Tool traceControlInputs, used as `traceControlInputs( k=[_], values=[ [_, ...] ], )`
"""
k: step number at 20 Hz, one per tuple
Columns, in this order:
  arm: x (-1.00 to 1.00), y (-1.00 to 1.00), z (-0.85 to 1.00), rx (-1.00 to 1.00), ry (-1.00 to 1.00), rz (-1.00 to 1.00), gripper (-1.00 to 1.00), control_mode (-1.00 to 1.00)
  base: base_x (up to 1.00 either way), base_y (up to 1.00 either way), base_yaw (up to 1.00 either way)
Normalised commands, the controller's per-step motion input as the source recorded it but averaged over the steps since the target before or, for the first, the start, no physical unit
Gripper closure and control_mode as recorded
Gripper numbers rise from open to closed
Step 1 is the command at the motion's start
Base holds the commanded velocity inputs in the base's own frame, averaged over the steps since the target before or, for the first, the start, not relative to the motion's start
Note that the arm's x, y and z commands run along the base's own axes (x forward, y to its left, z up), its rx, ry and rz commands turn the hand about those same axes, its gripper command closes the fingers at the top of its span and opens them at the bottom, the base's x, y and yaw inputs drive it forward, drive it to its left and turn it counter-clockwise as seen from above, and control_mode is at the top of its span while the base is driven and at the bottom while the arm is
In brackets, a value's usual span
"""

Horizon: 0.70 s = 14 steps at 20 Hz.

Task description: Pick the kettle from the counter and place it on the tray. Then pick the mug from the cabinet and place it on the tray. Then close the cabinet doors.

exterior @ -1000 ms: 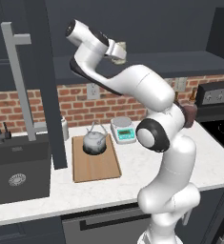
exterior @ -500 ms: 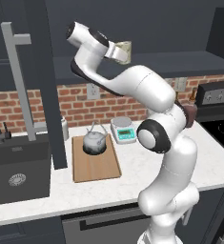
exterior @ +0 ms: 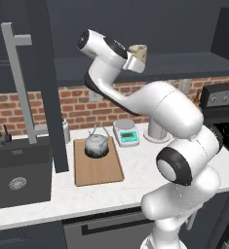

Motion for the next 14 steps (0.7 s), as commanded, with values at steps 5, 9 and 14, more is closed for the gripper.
traceControlInputs(
  k=[5,9,14],
  values=[
    [-1.0,-0.45,0.0,0.02,-0.1,0.28,1.0,-1.0,0.0,0.0,0.0],
    [-1.0,-0.19,0.0,0.01,-0.01,0.41,1.0,-1.0,0.0,0.0,0.0],
    [-1.0,-0.01,0.0,0.0,0.0,0.54,1.0,-1.0,0.0,0.0,0.0]
  ],
)
